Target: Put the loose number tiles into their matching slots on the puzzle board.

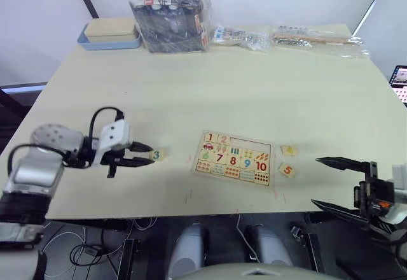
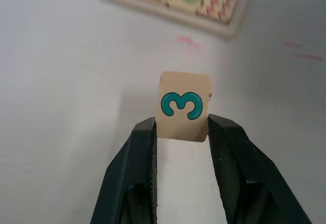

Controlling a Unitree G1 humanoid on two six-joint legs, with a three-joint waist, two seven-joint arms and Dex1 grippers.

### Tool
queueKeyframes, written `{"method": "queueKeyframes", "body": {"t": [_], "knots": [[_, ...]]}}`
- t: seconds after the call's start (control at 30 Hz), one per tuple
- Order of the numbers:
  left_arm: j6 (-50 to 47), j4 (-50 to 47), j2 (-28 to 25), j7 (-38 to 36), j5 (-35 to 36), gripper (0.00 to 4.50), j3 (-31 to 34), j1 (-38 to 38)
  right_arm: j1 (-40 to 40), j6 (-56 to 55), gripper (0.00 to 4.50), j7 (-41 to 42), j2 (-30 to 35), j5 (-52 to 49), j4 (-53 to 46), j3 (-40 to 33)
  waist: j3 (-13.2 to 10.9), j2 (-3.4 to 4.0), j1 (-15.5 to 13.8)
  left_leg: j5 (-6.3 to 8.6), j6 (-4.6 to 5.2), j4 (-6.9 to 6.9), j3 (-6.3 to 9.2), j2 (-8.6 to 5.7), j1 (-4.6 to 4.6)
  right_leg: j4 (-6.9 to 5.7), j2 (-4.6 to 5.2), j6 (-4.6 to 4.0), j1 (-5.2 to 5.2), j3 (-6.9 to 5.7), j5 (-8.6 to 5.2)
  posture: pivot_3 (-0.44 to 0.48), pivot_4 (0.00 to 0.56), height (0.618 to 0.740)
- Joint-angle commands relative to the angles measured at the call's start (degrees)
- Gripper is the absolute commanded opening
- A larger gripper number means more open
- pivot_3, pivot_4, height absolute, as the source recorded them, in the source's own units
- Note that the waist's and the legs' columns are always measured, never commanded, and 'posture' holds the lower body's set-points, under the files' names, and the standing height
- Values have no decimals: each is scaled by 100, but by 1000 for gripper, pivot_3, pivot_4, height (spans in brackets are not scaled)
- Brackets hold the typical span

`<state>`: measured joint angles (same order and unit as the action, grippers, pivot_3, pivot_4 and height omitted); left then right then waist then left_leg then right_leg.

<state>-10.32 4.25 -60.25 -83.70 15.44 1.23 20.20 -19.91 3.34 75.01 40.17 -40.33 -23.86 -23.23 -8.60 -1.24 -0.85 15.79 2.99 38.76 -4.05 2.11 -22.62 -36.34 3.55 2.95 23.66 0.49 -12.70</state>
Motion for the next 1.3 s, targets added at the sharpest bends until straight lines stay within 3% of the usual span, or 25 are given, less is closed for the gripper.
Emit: {"method": "queueKeyframes", "body": {"t": [0.03,0.23,0.43,0.53,0.8,0.93,1.3], "knots": [[-978,-763,-379,-176,-101,989,-404,858,30,-118,4500,-149,-45,-13,-258,-51,-10,-17,-10,0,0,2,-1,-1,-2,-5,-2,0,1,-1,0,0,150,740],[-2194,-1072,-242,-660,-371,989,-1469,2535,19,-172,4500,-315,-126,10,-328,-59,-9,-14,1,0,-1,33,-3,-6,-9,-19,-58,0,-4,43,-3,0,150,740],[-2209,-644,124,-880,-965,989,-3031,4002,36,-256,4500,-552,-228,-24,-380,-155,-12,-19,-11,-1,0,45,12,-12,-18,-23,-85,-1,-4,64,-4,0,150,740],[-2170,-106,736,-880,-1211,989,-3329,4495,-27,-272,4500,-678,-301,-23,-483,-174,-11,-18,-6,-1,0,46,7,-15,-16,-25,-86,0,-4,77,-4,0,150,740],[-1813,804,2056,-805,-2237,989,-4173,5225,-313,-365,4500,-889,-439,29,-684,-209,-12,-19,-7,-1,1,49,14,-26,-25,-24,-87,3,-1,88,-6,0,150,740],[-2419,1245,2750,-799,-2576,989,-4510,5475,-384,-435,4500,-980,-519,92,-734,-150,-12,-20,-1,-1,2,50,15,-30,-25,-26,-87,6,-2,95,-7,0,150,740],[-2897,2080,3984,-189,-3217,989,-4812,5399,-393,-704,4500,-1129,-760,326,-647,77,-13,-19,-3,0,3,48,51,-34,-27,-29,-88,10,0,100,-10,0,150,740]]}}
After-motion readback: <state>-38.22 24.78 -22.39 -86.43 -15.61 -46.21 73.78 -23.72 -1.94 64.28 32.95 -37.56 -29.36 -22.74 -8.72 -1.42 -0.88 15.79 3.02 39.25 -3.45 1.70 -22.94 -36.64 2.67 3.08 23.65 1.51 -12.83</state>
